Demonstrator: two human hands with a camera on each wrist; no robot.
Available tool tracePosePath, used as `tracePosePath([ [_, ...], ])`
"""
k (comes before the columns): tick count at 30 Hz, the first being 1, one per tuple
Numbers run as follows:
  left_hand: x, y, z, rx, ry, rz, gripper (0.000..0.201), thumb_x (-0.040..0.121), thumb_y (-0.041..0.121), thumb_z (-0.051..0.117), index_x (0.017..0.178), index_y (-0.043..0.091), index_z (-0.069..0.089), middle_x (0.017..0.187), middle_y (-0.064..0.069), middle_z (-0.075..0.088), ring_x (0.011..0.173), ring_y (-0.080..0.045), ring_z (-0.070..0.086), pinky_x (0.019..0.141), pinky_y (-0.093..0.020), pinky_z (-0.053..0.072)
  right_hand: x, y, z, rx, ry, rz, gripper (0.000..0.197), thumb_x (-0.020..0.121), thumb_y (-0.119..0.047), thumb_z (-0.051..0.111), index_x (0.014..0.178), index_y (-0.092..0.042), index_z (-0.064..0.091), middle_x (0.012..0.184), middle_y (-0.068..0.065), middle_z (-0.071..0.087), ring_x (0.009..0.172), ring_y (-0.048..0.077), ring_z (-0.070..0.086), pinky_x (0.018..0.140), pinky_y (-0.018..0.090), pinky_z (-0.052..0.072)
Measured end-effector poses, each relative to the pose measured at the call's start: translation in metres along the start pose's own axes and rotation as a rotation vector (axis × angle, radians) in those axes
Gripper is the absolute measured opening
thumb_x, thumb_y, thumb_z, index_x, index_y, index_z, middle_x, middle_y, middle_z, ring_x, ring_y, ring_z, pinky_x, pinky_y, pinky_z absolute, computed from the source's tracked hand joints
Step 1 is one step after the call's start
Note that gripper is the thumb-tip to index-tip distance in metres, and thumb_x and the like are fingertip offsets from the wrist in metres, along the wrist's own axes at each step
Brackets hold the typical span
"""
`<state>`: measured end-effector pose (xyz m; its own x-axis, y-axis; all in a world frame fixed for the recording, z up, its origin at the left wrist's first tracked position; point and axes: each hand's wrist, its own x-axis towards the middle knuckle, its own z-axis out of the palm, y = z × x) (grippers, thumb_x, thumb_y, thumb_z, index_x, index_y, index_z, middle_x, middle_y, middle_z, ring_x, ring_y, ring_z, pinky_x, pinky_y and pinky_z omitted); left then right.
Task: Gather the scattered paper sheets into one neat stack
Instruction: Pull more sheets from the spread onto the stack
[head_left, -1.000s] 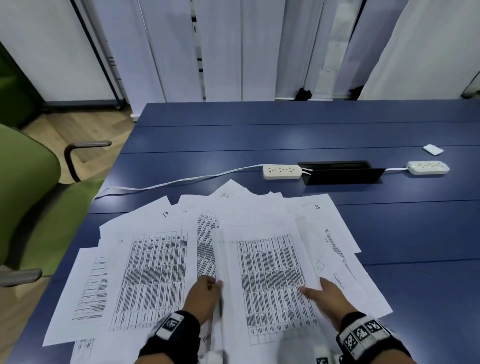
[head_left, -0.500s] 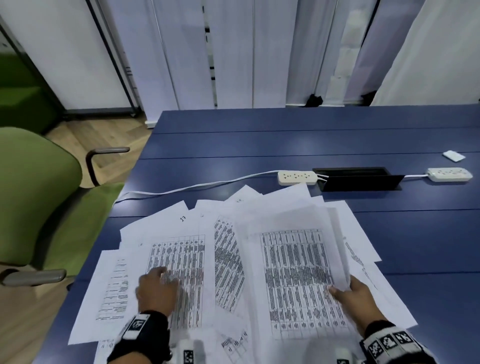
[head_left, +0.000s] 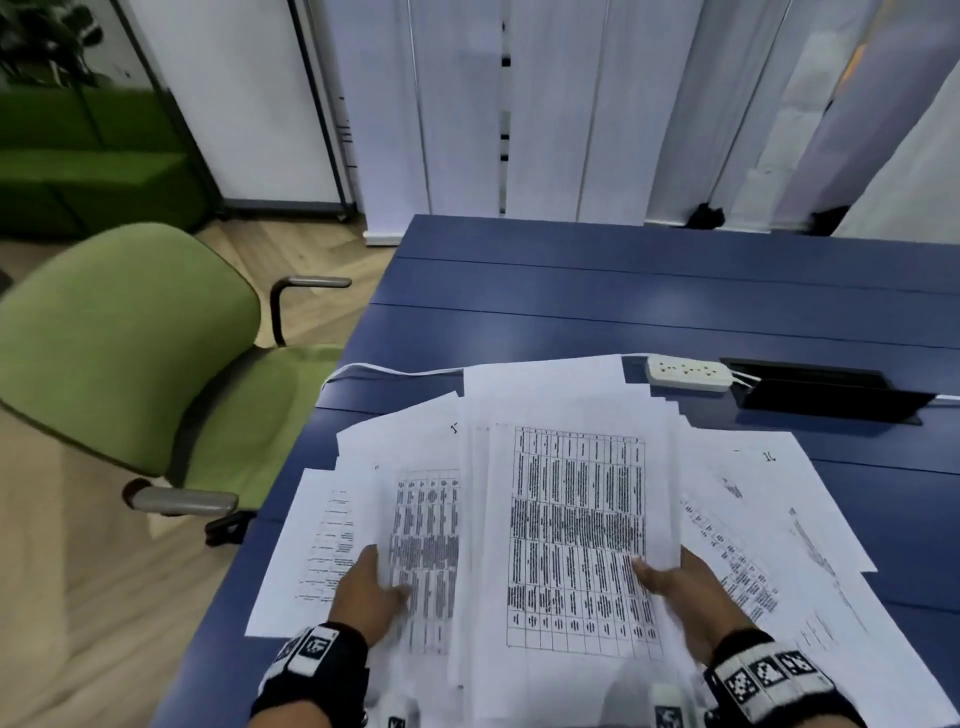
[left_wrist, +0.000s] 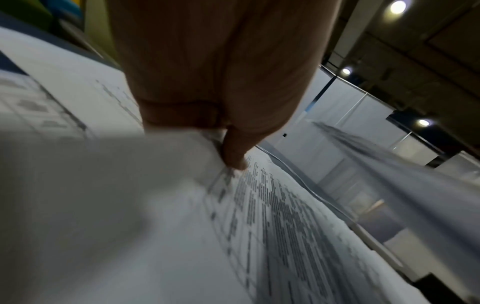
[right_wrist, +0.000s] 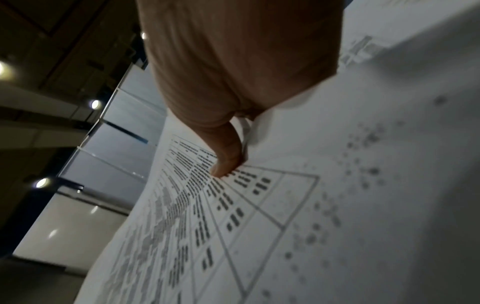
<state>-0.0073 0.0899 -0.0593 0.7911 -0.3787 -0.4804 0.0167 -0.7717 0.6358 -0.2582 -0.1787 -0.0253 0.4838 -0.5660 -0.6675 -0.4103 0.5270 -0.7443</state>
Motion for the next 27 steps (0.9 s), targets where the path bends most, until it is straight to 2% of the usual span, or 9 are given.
tracePosePath([
  [4,-0.012,0.015,0.009,-0.162,-0.143,0.019,0.037,0.096,0.04,0.046,0.109,0.008,0.057,0.115,-0.01,0.063,0.117,-0.029,0.056,0.095,-0.03,0.041,0.0,0.01,0.046,-0.171,-0.019,-0.013,0.051,0.086,-0.011,0.065,0.132,-0.003,0.046,0.122,0.013,0.06,0.118,0.033,0.052,0.111,0.049,0.033],
  [7,-0.014,0.017,0.012,-0.281,-0.255,-0.031,0.062,0.095,0.053,0.044,0.135,0.006,0.044,0.135,-0.001,0.048,0.133,-0.023,0.042,0.111,-0.033,0.031,0.003,0.024,0.08,-0.646,0.137,-0.178,0.028,0.083,-0.027,0.069,0.103,-0.011,0.059,0.105,0.015,0.059,0.095,0.03,0.06,0.09,0.044,0.054],
  [10,-0.011,0.01,0.019,-0.206,-0.274,0.05,0.111,0.069,0.074,0.061,0.148,0.005,0.024,0.153,-0.008,0.035,0.14,-0.024,0.034,0.116,-0.04,0.028,0.002,0.031,0.1,-0.941,0.218,-0.284,0.051,0.08,-0.04,0.069,0.121,-0.013,0.055,0.133,0.012,0.039,0.126,0.032,0.037,0.107,0.037,0.037],
  [13,-0.008,0.004,0.027,-0.238,-0.196,0.068,0.087,0.081,0.036,0.074,0.146,0.003,0.027,0.15,-0.009,0.039,0.137,-0.027,0.038,0.112,-0.033,0.032,-0.004,0.028,0.106,-1.022,0.246,-0.285,0.061,0.082,-0.046,0.065,0.134,-0.019,0.046,0.146,0.008,0.027,0.135,0.03,0.024,0.109,0.033,0.028],
  [15,-0.01,0.004,0.027,-0.288,-0.142,0.107,0.06,0.082,0.022,0.074,0.132,0.009,0.043,0.13,-0.007,0.059,0.12,-0.026,0.056,0.099,-0.031,0.044,-0.003,0.023,0.104,-0.871,0.175,-0.287,0.053,0.083,-0.045,0.065,0.127,-0.02,0.05,0.134,0.009,0.036,0.128,0.029,0.038,0.106,0.034,0.036],
  [18,-0.007,0.003,0.025,-0.289,-0.126,0.129,0.051,0.086,0.012,0.067,0.132,0.014,0.043,0.125,-0.006,0.06,0.113,-0.025,0.059,0.094,-0.029,0.046,-0.004,0.016,0.098,-0.555,0.062,-0.22,0.06,0.077,-0.066,0.057,0.12,-0.025,0.051,0.12,0.004,0.052,0.11,0.022,0.054,0.098,0.037,0.045],
  [22,-0.001,0.006,0.016,-0.447,-0.109,0.085,0.054,0.093,-0.002,0.055,0.139,0.016,0.033,0.127,0.0,0.046,0.073,0.002,0.06,0.054,-0.004,0.045,0.015,0.008,0.072,-0.599,0.631,-0.104,0.076,0.076,-0.06,0.064,0.131,-0.012,0.046,0.133,0.016,0.044,0.126,0.035,0.039,0.102,0.048,0.039],
  [25,0.007,-0.004,0.009,-0.515,-0.051,0.034,0.065,0.091,0.001,0.059,0.145,0.016,0.028,0.145,-0.009,0.041,0.121,-0.026,0.052,0.095,-0.033,0.049,0.024,-0.003,0.07,-0.712,0.638,0.072,0.102,0.063,-0.062,0.076,0.132,0.001,0.037,0.132,0.02,0.042,0.126,0.035,0.041,0.1,0.044,0.041],
  [27,0.008,-0.006,0.002,-0.561,-0.02,0.016,0.061,0.089,0.002,0.062,0.141,0.017,0.033,0.143,-0.021,0.045,0.128,-0.04,0.046,0.105,-0.054,0.039,0.03,-0.004,0.079,-0.762,0.571,0.088,0.107,0.055,-0.06,0.081,0.131,0.001,0.036,0.132,0.018,0.045,0.125,0.033,0.044,0.099,0.04,0.043],
])
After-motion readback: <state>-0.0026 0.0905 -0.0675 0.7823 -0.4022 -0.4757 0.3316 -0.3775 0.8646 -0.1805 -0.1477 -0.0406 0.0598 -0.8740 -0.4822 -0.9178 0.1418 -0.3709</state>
